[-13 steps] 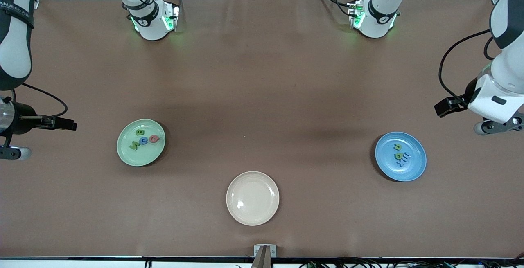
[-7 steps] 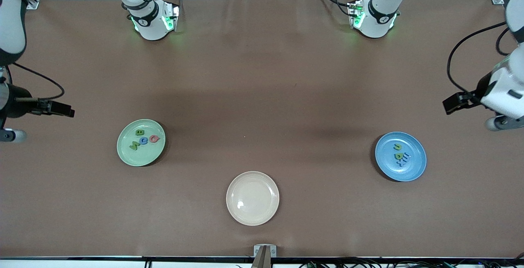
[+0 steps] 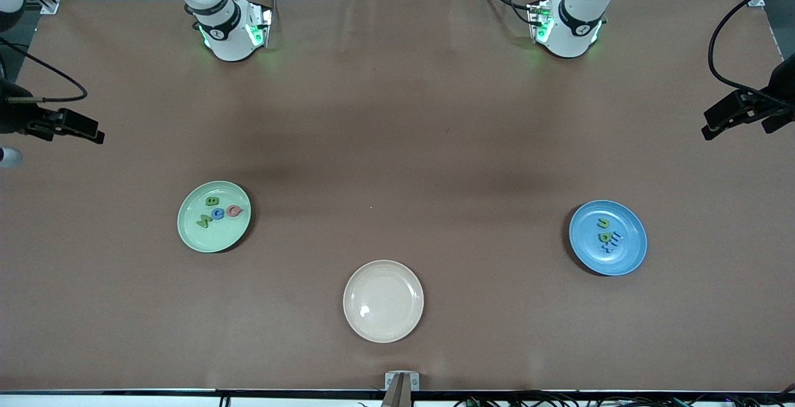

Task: Sort upper and lower case letters into plates

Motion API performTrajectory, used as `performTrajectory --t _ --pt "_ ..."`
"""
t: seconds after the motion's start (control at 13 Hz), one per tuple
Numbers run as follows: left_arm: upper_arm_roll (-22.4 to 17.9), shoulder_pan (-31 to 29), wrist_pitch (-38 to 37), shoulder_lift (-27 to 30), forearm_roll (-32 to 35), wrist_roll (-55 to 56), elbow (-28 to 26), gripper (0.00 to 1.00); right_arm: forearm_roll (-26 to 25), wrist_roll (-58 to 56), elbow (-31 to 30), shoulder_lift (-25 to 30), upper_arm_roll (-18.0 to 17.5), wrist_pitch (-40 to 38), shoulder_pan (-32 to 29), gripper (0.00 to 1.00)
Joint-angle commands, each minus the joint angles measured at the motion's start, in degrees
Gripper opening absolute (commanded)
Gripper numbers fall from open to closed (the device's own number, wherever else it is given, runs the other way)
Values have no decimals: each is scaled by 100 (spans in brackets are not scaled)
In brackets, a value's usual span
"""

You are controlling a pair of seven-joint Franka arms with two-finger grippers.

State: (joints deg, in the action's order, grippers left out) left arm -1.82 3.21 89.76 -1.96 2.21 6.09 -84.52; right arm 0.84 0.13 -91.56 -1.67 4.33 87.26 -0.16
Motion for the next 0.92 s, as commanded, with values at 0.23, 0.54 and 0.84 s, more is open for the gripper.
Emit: performTrajectory --t 0.23,0.54,0.84 --pt "-144 14 -134 187 -237 -240 -134 100 -58 -30 -337 509 7 -25 -2 100" --pt "58 13 -178 388 -291 -196 -538 100 -49 -48 -345 580 7 -34 -28 100" --pt "224 66 -73 714 -221 -178 -1066 100 -49 -48 -345 615 7 -43 16 100"
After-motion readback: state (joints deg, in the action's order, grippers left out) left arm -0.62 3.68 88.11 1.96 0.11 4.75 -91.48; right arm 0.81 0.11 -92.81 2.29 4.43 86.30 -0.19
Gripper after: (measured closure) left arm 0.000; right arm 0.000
